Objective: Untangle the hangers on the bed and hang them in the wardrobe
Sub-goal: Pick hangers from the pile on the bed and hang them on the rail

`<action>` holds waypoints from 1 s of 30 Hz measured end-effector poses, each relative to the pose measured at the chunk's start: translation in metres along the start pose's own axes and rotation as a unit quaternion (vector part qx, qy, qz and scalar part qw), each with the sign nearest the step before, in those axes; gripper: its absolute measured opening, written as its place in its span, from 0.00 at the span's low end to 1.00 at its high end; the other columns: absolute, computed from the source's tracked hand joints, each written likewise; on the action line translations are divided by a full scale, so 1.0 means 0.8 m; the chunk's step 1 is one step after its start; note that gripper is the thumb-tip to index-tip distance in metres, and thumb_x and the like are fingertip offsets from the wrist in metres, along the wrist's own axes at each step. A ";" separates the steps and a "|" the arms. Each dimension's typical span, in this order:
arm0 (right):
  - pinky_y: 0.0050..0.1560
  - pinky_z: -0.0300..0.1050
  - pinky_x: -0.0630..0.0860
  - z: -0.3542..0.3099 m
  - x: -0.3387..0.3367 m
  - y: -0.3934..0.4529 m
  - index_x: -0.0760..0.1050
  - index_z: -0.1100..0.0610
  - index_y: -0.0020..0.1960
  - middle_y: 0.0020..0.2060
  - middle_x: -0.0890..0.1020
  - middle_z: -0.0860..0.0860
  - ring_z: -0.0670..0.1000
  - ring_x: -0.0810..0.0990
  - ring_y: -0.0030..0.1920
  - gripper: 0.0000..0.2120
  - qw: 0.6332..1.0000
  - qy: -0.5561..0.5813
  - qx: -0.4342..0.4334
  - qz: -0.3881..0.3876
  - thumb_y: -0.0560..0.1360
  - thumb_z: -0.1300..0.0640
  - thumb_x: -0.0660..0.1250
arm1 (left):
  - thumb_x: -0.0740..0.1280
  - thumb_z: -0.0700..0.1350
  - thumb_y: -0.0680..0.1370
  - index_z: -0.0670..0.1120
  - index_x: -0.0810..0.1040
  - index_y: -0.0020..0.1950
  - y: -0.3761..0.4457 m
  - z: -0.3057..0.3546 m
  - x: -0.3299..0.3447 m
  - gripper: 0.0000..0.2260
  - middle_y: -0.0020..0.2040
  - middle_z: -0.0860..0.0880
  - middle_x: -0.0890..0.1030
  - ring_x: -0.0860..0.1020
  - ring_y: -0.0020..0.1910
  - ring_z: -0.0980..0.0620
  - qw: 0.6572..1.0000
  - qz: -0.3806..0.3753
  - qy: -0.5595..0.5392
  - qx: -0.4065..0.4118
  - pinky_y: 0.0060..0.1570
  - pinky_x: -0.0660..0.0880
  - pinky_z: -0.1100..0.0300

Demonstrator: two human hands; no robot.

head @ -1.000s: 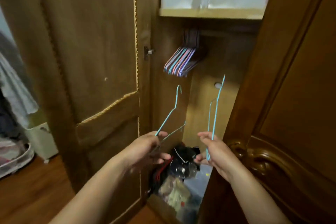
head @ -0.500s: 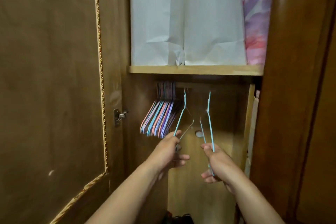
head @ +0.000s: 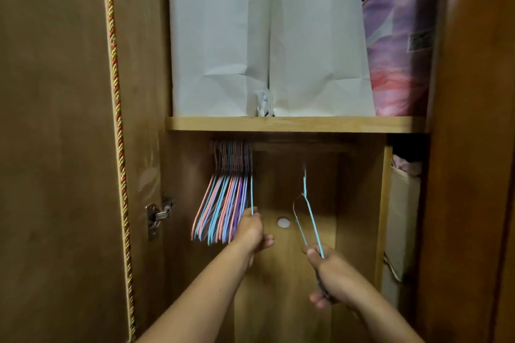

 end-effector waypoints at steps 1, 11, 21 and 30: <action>0.25 0.43 0.77 -0.002 0.003 0.005 0.68 0.49 0.69 0.44 0.76 0.52 0.52 0.82 0.27 0.16 1.000 -0.004 -0.003 -0.001 0.84 0.47 0.55 | 0.52 0.45 0.85 0.52 0.67 0.72 0.001 -0.004 -0.004 0.16 0.56 0.45 0.76 0.80 0.42 0.45 1.000 -0.002 -0.003 -0.007 0.29 0.80 0.60; 0.26 0.44 0.77 -0.053 0.026 0.026 0.68 0.51 0.54 0.43 0.80 0.58 0.52 0.80 0.23 0.08 0.995 -0.067 -0.067 0.026 0.84 0.48 0.53 | 0.63 0.53 0.80 0.55 0.54 0.80 -0.020 0.016 -0.058 0.31 0.72 0.46 0.71 0.79 0.55 0.45 0.931 -0.037 0.361 0.044 0.41 0.81 0.55; 0.25 0.43 0.75 -0.090 0.077 0.150 0.67 0.51 0.62 0.54 0.75 0.59 0.53 0.76 0.25 0.12 0.998 -0.057 -0.021 0.027 0.83 0.48 0.53 | 0.64 0.53 0.78 0.52 0.61 0.77 -0.017 0.057 -0.128 0.28 0.65 0.47 0.77 0.79 0.57 0.46 0.888 0.044 0.443 0.117 0.60 0.77 0.52; 0.22 0.40 0.72 -0.108 0.159 0.143 0.65 0.52 0.59 0.35 0.81 0.55 0.50 0.76 0.21 0.18 0.990 -0.086 -0.104 -0.046 0.83 0.39 0.47 | 0.64 0.53 0.76 0.57 0.70 0.67 -0.025 0.058 -0.178 0.19 0.55 0.52 0.81 0.81 0.49 0.50 0.895 0.116 0.413 0.125 0.52 0.81 0.51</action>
Point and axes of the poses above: each hand's wrist, its own y-axis towards the middle knuckle, its own x-axis out of the palm, z = x × y, the point moved 9 cm from there along y, towards the middle knuckle
